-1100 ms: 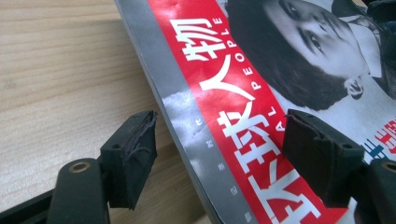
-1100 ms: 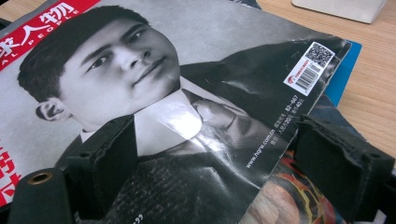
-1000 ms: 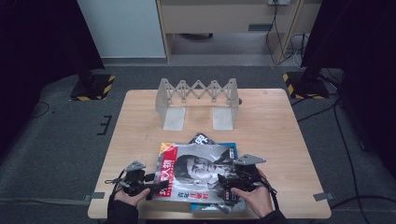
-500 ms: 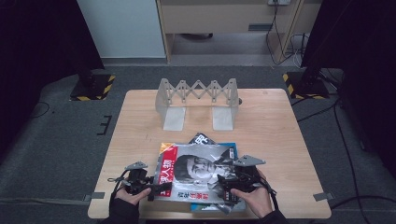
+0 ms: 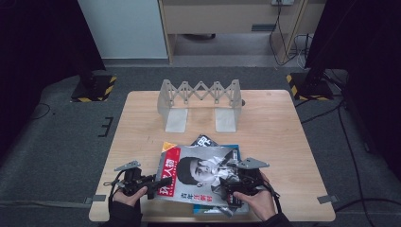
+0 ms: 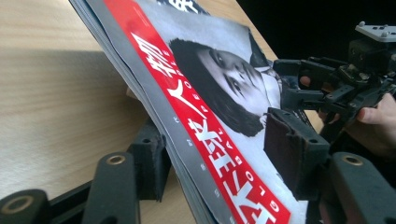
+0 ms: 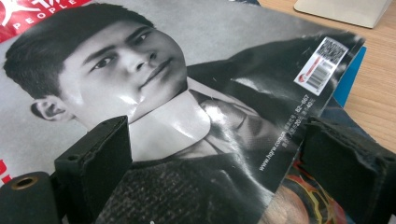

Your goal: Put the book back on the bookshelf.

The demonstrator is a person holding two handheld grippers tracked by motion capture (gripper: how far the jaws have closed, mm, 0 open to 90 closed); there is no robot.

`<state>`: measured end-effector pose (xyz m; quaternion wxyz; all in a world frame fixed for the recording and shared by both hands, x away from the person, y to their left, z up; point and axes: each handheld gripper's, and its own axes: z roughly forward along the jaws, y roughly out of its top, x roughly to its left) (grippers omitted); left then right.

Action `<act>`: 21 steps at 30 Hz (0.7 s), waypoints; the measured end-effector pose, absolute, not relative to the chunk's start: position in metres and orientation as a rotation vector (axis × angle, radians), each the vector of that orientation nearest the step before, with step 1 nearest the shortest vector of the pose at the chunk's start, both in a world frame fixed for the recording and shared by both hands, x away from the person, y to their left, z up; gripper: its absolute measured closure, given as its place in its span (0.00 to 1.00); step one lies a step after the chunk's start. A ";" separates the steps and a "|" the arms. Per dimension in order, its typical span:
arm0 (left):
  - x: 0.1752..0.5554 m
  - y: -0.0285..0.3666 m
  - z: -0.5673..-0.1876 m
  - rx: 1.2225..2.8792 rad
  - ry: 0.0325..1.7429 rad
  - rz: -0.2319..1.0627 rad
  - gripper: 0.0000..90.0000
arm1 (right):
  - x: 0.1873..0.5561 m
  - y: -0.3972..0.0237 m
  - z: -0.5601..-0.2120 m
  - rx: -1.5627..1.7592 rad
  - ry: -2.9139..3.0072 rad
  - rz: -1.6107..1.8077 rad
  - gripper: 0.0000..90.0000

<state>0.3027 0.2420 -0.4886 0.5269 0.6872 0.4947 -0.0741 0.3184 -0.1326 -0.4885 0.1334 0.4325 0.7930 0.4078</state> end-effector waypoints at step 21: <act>0.311 0.233 -0.501 1.769 1.195 -0.266 0.48 | 0.315 -0.136 -0.488 1.264 2.279 1.183 0.12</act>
